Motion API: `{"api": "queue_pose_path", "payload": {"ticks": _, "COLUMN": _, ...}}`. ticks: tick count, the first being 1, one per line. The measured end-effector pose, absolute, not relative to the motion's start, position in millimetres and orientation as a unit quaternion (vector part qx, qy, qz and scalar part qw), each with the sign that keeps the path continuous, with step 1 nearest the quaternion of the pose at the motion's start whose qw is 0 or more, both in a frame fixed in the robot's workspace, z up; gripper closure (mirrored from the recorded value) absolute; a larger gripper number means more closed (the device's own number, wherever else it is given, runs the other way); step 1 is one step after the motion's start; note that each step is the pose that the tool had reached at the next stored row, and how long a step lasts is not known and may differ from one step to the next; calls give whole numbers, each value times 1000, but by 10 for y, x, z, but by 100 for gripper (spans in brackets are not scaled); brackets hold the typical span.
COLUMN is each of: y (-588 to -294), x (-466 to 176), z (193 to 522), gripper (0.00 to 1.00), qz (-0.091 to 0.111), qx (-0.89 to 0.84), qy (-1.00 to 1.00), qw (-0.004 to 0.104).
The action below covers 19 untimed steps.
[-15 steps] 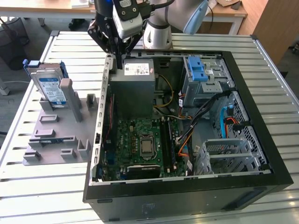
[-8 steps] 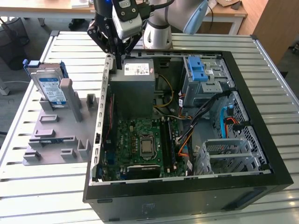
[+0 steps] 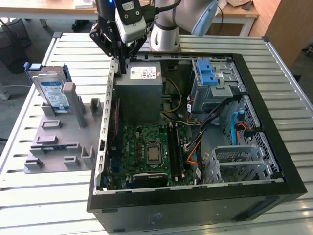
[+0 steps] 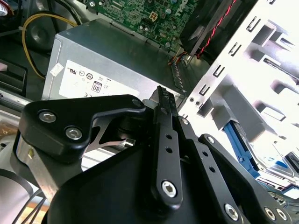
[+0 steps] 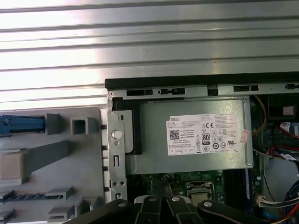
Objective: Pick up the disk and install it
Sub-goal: 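Reach for the disk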
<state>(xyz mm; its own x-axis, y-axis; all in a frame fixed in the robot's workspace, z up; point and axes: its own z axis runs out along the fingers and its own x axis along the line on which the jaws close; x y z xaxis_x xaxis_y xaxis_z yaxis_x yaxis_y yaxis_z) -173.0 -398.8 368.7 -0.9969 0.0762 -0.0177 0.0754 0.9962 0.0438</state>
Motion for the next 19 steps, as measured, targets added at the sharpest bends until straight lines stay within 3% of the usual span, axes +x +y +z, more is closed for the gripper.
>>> {"api": "queue_pose_path", "payload": {"ticks": 19, "y": -3988, "x": -1774, "z": 3670, "gripper": 89, "qz": 22, "qx": 38, "qy": 999, "qw": 10}}
